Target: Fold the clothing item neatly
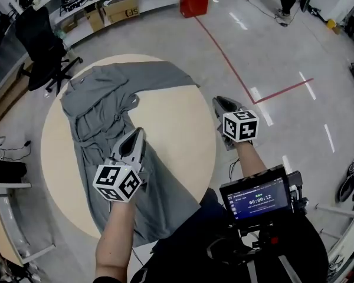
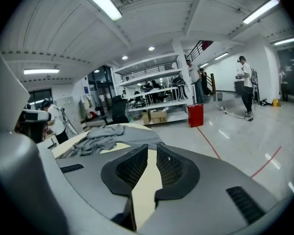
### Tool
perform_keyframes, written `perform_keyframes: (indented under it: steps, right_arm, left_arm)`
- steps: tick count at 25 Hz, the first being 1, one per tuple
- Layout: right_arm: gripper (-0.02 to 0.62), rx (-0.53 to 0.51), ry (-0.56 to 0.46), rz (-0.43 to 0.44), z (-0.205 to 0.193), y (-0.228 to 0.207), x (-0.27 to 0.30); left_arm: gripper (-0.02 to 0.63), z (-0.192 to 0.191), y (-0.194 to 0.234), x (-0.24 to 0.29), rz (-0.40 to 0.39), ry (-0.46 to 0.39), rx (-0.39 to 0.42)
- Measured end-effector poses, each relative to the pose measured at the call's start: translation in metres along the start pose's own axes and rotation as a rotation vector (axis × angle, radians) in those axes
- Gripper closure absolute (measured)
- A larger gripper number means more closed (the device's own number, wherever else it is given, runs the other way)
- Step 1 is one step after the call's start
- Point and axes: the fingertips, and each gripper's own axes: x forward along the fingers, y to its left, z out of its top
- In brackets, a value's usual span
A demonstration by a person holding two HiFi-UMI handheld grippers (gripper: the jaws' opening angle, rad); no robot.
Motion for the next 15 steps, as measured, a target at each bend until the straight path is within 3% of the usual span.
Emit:
perform_keyframes:
  steps: [5,8,10,15]
  right_arm:
    - [0.532,-0.185,0.097,0.084,-0.013,-0.049,0.058]
    - [0.517,-0.374,0.193,0.155,-0.037,-0.063,0.098]
    - [0.511,-0.475,0.243,0.203,-0.055,-0.064,0.122]
    - [0.484,-0.612,0.313,0.265,-0.083,-0.068,0.162]
  left_arm:
    - [0.604,-0.022,-0.014,0.100,0.041,0.053,-0.038]
    - [0.604,-0.040,-0.014,0.148,0.066,0.122,-0.056]
    - [0.604,-0.051,-0.011,0.167,0.078,0.164,-0.049]
    - [0.604,-0.067,-0.003,0.186,0.098,0.240,-0.028]
